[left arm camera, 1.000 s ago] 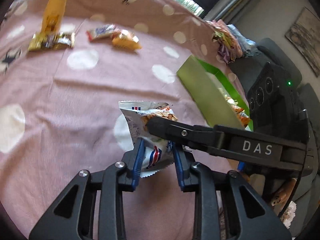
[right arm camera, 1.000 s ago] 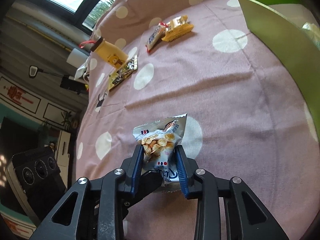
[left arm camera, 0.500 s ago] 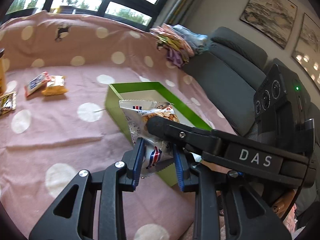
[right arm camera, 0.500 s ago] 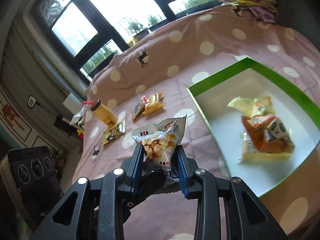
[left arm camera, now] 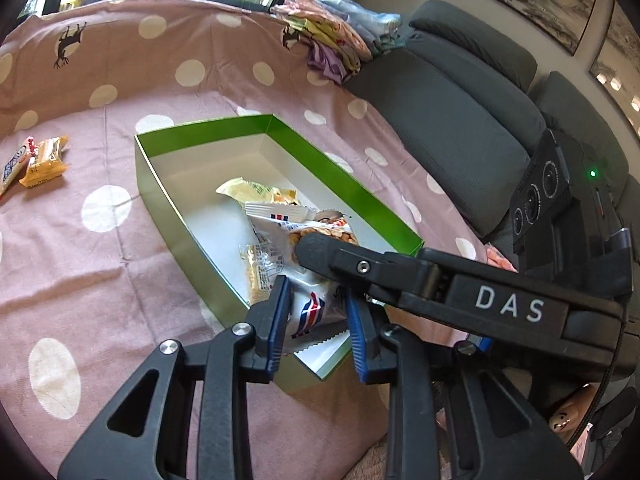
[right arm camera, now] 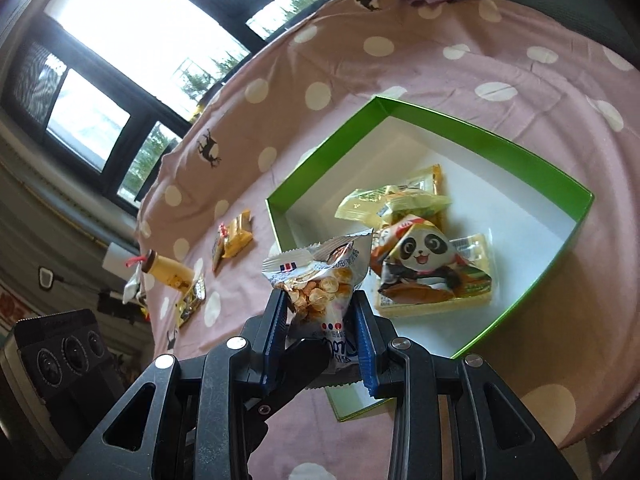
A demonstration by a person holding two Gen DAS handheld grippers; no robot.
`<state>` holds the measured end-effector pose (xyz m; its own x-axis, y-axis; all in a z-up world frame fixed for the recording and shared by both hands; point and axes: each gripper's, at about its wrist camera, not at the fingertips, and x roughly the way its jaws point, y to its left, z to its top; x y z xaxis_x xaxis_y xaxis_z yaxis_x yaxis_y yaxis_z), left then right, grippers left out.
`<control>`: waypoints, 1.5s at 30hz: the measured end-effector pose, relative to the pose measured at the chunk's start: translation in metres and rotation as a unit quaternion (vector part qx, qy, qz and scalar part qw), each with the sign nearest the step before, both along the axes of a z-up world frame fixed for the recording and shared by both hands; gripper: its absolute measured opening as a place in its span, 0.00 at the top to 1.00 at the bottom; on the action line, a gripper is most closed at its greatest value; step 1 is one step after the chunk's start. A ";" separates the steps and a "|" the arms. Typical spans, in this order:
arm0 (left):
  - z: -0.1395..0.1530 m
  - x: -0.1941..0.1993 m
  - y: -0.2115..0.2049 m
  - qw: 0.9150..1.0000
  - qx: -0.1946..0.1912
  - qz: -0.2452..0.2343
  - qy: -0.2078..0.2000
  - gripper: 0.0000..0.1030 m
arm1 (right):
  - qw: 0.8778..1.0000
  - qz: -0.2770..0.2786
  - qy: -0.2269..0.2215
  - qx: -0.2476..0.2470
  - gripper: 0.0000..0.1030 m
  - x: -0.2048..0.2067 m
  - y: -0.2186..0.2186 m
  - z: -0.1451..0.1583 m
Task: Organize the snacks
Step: 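Lower the white peanut bag into the box and open the right tool, then withdraw the right tool from the green box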
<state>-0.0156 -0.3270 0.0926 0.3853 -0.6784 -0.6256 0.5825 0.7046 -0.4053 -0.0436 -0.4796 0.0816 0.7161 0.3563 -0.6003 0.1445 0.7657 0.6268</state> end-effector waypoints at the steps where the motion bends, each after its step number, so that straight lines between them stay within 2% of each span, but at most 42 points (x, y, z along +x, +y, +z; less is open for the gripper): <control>1: -0.002 0.001 -0.003 1.000 0.004 -0.001 0.004 0.73 | 1.000 -0.004 0.006 0.003 0.66 0.000 -0.002 -0.003; 6: -0.011 0.011 -0.013 0.999 0.018 -0.003 0.041 0.75 | 0.999 -0.021 0.033 -0.002 0.66 0.004 -0.006 -0.011; 13: -0.021 0.016 -0.023 0.997 0.030 0.000 0.067 0.76 | 0.997 -0.046 0.054 0.000 0.66 0.006 -0.015 -0.020; 19: -0.025 0.018 -0.024 0.997 0.034 0.006 0.070 0.77 | 0.997 -0.055 0.059 0.000 0.66 0.007 -0.018 -0.023; 27: -0.025 0.017 -0.021 0.996 0.015 0.010 0.082 0.76 | 0.996 -0.064 0.060 -0.009 0.66 0.007 -0.017 -0.022; 29: -0.021 0.015 -0.014 0.996 0.001 0.008 0.086 0.69 | 0.996 -0.063 0.059 -0.021 0.66 0.006 -0.016 -0.021; 31: -0.015 0.011 -0.004 0.997 -0.004 0.015 0.075 0.57 | 0.997 -0.063 0.047 -0.024 0.64 0.005 -0.014 -0.016; 33: -0.007 0.004 0.008 0.998 -0.009 0.021 0.052 0.41 | 0.998 -0.058 0.026 -0.023 0.57 0.002 -0.010 -0.009; 35: 0.001 -0.003 0.021 0.999 -0.005 0.033 0.030 0.32 | 0.998 -0.054 0.005 -0.035 0.49 -0.002 -0.004 0.001; 36: 0.005 -0.007 0.029 0.999 -0.003 0.041 0.017 0.30 | 0.998 -0.055 -0.004 -0.042 0.42 -0.003 -0.001 0.004; 40: 0.019 -0.021 0.066 0.997 0.003 0.073 -0.016 0.22 | 0.995 -0.063 -0.039 -0.066 0.31 -0.008 0.011 0.018; 42: 0.024 -0.025 0.090 0.995 0.000 0.096 -0.023 0.11 | 0.993 -0.063 -0.055 -0.078 0.24 -0.010 0.017 0.024; 45: 0.028 -0.029 0.132 0.989 -0.008 0.143 -0.022 0.01 | 0.991 -0.058 -0.077 -0.088 0.18 -0.013 0.029 0.033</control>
<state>-0.0448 -0.1949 0.1206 0.5898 -0.5472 -0.5939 0.3773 0.8370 -0.3964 -0.0562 -0.4510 0.1146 0.8343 0.1657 -0.5259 0.1501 0.8495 0.5058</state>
